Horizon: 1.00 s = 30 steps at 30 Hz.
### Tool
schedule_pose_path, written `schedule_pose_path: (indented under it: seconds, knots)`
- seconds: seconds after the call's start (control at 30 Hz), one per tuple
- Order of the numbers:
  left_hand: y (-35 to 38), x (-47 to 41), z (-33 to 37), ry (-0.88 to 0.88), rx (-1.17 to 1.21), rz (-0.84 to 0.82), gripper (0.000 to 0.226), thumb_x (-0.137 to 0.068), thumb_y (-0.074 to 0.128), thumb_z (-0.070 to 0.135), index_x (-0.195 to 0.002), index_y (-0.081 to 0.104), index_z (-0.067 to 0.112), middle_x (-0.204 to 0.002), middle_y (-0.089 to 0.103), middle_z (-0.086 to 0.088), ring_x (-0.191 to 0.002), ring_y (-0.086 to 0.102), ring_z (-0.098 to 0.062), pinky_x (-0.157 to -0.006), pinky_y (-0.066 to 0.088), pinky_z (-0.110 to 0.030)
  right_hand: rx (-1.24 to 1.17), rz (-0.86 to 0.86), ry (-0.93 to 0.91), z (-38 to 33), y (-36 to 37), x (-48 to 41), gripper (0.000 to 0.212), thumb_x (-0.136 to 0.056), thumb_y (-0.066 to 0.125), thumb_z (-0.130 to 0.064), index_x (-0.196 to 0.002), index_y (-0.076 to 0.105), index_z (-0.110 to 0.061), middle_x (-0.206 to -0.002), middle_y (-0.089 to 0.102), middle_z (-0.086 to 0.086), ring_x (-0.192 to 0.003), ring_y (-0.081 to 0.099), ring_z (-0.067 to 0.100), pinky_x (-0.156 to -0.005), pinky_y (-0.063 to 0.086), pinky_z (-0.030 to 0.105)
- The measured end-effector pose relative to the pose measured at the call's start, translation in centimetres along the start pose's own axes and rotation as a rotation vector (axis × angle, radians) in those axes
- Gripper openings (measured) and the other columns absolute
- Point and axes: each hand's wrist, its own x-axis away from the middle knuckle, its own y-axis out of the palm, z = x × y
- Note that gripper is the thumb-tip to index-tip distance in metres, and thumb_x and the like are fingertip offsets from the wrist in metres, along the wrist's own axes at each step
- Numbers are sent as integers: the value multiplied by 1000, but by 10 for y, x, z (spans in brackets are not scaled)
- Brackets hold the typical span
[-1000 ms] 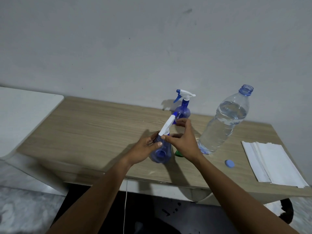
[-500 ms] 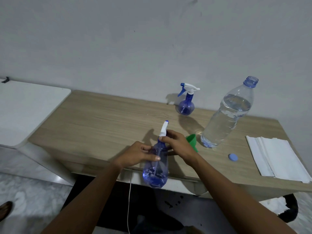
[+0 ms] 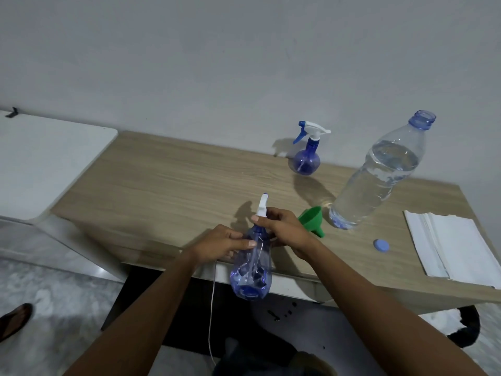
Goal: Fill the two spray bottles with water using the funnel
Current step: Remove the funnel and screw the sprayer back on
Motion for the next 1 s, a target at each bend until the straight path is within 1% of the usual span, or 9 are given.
schedule_pose_path:
  seconds: [0.2,0.4,0.57,0.63,0.7,0.77,0.87,0.93,1.0]
  knots:
    - [1,-3,3,-8,-13,13,23,-89,78,34,-106,82,19,-104,81,-8,-106,75,-28,-106,53,-51,6,1,1,-2,-2,-3,32,-85,79,-39,-111,71,-21,-91,78,1,-71,66,16,-63,49,29]
    - [0,-4,3,-23,-8,13,32,-86,81,37,-108,81,14,-104,80,-11,-103,76,-33,-105,55,-49,12,-6,13,0,-3,-8,34,-85,78,-42,-112,71,-23,-102,78,7,-72,66,18,-65,51,32]
    - [-2,-6,4,-19,-5,13,39,-80,83,43,-106,81,14,-104,81,-9,-98,77,-30,-100,56,-43,7,-7,21,0,-3,-9,32,-86,78,-39,-112,72,-21,-92,77,5,-65,64,15,-56,50,24]
    - [-3,-8,4,-25,-10,3,39,-81,82,43,-106,81,13,-103,81,-7,-90,78,-22,-87,59,-34,8,-13,23,-1,-2,-8,32,-87,77,-38,-112,71,-19,-89,76,0,-62,63,13,-52,49,22]
    - [-3,-7,4,-28,-35,-14,32,-89,78,35,-107,80,8,-104,80,-9,-65,71,-2,-69,53,-20,15,-24,28,-1,-2,-8,32,-88,77,-38,-112,71,-18,-89,75,0,-61,65,11,-51,50,22]
    - [-3,-7,2,-39,-46,-21,31,-89,77,35,-105,81,9,-101,81,-8,-62,70,1,-78,58,-28,31,-28,34,0,-2,-8,32,-89,76,-36,-111,71,-14,-86,74,0,-57,65,9,-49,49,21]
    - [-4,-5,1,-50,-43,-32,35,-84,81,41,-102,82,11,-98,81,-5,-83,77,-11,-103,56,-48,35,-45,40,2,-2,-8,30,-89,76,-36,-106,72,-12,-82,73,-1,-56,66,8,-48,48,21]
    - [-4,-4,2,-54,-57,-30,45,-74,85,50,-99,83,12,-100,81,-7,-96,77,-22,-104,55,-52,48,-64,47,1,-2,-8,27,-89,76,-37,-104,71,-16,-79,73,-4,-55,65,6,-48,48,21]
    - [-5,-3,2,-50,-67,-35,43,-76,85,48,-98,83,10,-100,81,-9,-99,77,-26,-105,54,-53,39,-71,63,0,-2,-8,28,-88,77,-37,-106,70,-16,-81,73,-4,-56,66,6,-47,48,20]
